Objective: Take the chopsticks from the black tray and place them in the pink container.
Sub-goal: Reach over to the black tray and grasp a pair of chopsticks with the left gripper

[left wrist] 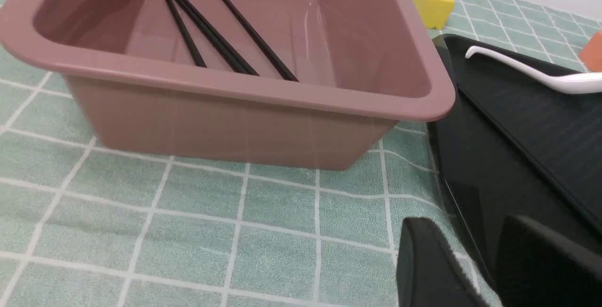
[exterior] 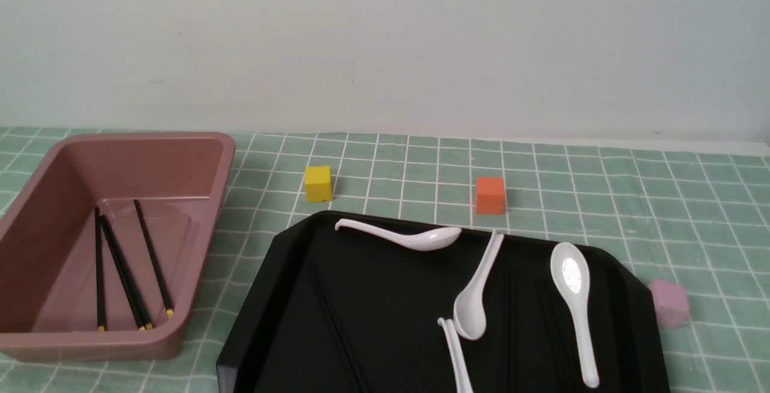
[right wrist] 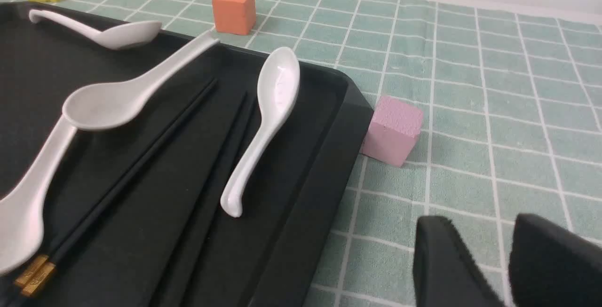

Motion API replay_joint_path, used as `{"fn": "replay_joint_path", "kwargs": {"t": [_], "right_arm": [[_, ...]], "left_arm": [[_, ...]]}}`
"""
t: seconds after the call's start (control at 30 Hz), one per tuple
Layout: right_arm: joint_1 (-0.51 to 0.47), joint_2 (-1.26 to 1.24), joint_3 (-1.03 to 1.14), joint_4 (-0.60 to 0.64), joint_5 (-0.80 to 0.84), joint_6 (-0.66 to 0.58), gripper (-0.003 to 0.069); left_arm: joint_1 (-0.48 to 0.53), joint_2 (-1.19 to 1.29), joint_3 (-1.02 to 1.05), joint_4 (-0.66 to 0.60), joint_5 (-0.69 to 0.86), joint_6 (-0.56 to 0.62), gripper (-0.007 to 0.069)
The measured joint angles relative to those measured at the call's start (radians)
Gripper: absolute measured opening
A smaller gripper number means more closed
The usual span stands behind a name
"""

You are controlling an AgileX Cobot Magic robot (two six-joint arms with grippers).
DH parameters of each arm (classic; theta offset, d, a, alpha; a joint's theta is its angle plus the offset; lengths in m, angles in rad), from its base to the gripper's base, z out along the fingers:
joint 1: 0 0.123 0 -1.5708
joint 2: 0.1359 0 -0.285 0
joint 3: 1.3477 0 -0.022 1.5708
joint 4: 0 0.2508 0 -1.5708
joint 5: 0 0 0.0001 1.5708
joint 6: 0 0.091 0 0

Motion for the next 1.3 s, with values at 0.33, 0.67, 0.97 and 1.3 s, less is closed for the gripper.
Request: {"fn": "replay_joint_path", "kwargs": {"t": [0.33, 0.67, 0.97, 1.3], "right_arm": [[0.0, 0.0, 0.0, 0.0, 0.0, 0.0, 0.024], [0.0, 0.0, 0.0, 0.001, 0.0, 0.0, 0.024], [0.0, 0.0, 0.0, 0.002, 0.0, 0.001, 0.024], [0.0, 0.0, 0.0, 0.001, 0.0, 0.0, 0.024]], "left_arm": [[0.0, 0.0, 0.0, 0.0, 0.0, 0.0, 0.0238], [0.0, 0.0, 0.0, 0.001, 0.0, 0.0, 0.0238], [0.0, 0.0, 0.0, 0.012, 0.0, 0.0, 0.0238], [0.0, 0.0, 0.0, 0.015, 0.0, 0.0, 0.0238]]}}
